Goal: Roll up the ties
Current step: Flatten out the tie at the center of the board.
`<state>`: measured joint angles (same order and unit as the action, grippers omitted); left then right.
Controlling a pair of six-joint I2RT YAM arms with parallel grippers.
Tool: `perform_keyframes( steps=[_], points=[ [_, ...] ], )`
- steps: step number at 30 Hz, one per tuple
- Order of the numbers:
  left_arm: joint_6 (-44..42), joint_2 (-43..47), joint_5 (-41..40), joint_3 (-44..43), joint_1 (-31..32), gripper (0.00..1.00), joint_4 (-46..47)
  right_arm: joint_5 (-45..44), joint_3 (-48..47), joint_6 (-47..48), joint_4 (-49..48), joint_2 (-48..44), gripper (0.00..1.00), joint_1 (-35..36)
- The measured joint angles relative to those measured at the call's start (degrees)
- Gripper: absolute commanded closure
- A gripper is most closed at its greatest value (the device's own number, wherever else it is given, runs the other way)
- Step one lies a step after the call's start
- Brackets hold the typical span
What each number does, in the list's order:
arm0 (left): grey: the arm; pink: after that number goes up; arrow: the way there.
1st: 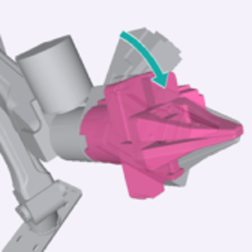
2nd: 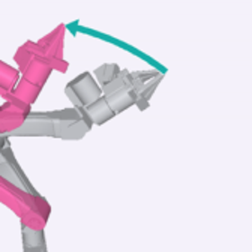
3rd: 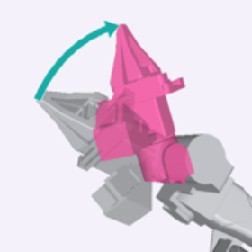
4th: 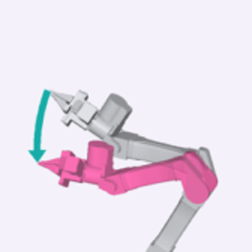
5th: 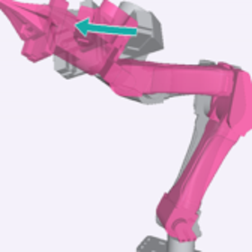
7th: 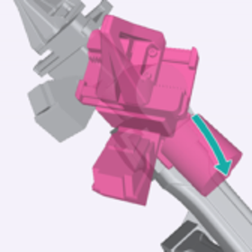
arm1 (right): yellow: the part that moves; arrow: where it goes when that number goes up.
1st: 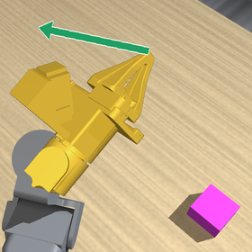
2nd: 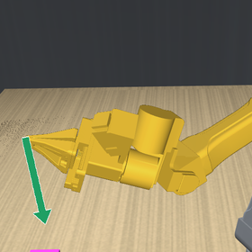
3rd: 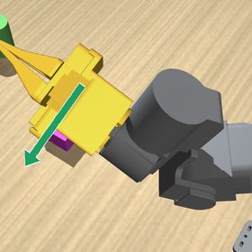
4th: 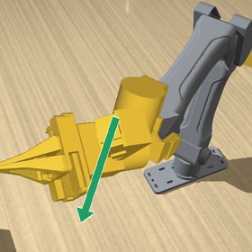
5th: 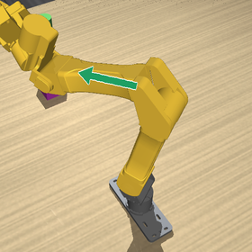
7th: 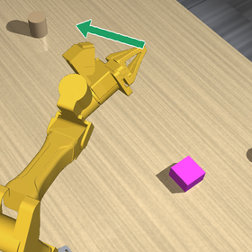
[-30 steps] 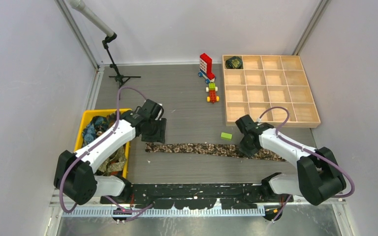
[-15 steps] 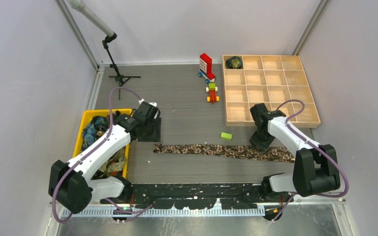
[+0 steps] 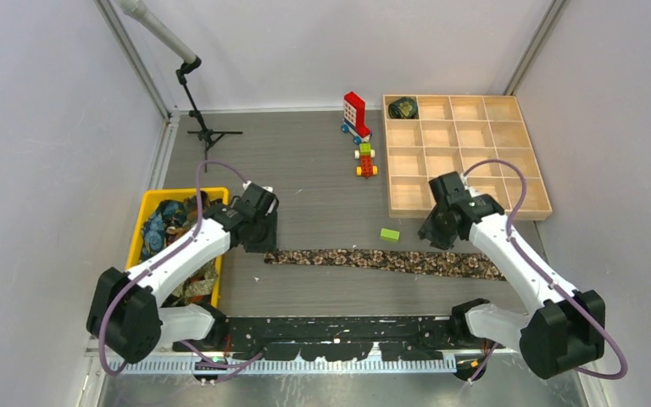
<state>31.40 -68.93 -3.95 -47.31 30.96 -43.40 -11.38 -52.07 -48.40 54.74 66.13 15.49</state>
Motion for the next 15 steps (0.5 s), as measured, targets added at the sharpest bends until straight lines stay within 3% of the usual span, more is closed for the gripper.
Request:
perform_keyframes(
  steps=[5, 9, 15],
  points=[
    [-0.1, -4.8, 1.8, 0.0, 0.0, 0.69, 3.0, 7.0, 7.2, -2.5, -5.6, -0.1, 0.63, 3.3],
    [-0.3, -9.0, 2.3, 0.0, 0.0, 0.7, 4.0, 7.6, 9.0, -3.0, -7.3, 3.0, 0.64, 3.0],
    [-0.4, -12.9, 2.3, 0.0, -0.8, 0.73, 5.0, 6.6, 9.0, -2.5, -8.4, 11.3, 0.67, -3.7]
  ],
)
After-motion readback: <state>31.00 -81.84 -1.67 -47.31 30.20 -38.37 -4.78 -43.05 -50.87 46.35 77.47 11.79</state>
